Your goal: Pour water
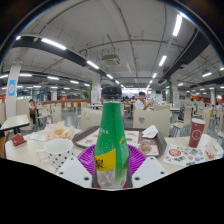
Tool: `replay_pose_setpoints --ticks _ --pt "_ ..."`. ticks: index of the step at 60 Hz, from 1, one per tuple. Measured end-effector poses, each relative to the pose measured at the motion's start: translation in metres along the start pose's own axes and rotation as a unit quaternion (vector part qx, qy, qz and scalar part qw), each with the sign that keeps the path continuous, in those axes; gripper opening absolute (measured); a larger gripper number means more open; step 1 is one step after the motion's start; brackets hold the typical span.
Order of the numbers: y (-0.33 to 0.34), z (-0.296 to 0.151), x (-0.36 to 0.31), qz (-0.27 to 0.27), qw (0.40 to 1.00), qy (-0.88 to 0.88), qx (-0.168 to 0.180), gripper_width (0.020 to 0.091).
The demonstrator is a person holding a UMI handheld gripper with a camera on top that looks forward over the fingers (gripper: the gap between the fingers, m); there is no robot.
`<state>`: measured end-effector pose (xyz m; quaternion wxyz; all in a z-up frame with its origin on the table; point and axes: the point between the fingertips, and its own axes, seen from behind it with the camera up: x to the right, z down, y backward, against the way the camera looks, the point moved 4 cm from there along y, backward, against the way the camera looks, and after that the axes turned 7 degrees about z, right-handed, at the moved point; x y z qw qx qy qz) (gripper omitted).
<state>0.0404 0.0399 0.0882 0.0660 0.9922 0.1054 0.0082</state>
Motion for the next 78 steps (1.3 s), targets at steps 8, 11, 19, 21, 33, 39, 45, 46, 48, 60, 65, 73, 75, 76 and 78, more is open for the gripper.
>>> replay_pose_setpoints --ticks 8,11,19,21,33,39,45,46,48,60,65,73,75,76,78 --pt "0.001 0.000 -0.001 0.003 1.000 0.007 0.000 0.0469" --pt "0.002 0.001 -0.001 0.004 1.000 0.004 -0.001 0.0523" --pt "0.017 0.007 0.007 0.032 0.999 0.007 -0.031 0.0868" --pt "0.026 0.004 0.008 0.043 0.999 0.008 -0.027 0.0853" --pt "0.118 -0.021 0.007 0.107 0.994 0.003 -0.031 0.0850" --pt "0.174 -0.028 -0.005 0.123 0.991 0.018 -0.039 0.0856" --pt "0.224 -0.038 -0.019 0.147 0.988 0.027 -0.029 0.0853" --pt "0.231 -0.039 -0.022 0.149 0.988 0.026 -0.026 0.0856" --pt "0.245 -0.040 -0.029 0.149 0.988 0.023 -0.025 0.0852" --pt "0.303 -0.032 -0.069 0.142 0.989 0.038 -0.030 0.0853" --pt "0.318 -0.036 -0.076 0.145 0.988 0.050 -0.024 0.0850" --pt "0.333 -0.048 -0.082 0.146 0.988 0.054 0.015 0.0852" --pt "0.335 -0.048 -0.084 0.143 0.988 0.051 0.018 0.0851" --pt "0.332 -0.046 -0.086 0.141 0.989 0.049 0.020 0.0853" --pt "0.334 -0.048 -0.090 0.136 0.989 0.046 0.022 0.0850"
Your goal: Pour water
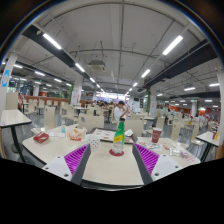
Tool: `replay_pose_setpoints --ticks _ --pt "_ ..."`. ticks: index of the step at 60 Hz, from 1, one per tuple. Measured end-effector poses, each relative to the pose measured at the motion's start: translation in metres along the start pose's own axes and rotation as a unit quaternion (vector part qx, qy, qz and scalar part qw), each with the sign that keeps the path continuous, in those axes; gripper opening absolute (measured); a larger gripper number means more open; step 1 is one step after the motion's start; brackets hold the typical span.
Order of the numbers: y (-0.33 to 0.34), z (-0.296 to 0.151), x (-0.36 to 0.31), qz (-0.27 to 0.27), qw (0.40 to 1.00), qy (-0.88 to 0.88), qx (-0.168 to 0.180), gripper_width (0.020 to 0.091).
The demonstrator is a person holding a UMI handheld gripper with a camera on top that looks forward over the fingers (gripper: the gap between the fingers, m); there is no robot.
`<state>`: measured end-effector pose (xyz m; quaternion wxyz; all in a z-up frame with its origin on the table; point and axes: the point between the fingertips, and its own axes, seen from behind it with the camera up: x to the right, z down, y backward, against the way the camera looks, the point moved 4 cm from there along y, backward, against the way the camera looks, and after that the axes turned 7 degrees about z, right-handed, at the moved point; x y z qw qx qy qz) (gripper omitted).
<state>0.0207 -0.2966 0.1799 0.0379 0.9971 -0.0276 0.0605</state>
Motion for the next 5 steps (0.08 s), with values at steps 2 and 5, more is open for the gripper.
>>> replay_pose_setpoints --ticks 2,5 --pt "0.0043 0.0001 -0.0024 -0.007 1.000 -0.009 -0.002 0.0851" --pt "0.0053 0.0013 -0.0093 -0.024 0.999 -0.027 -0.007 0.0850"
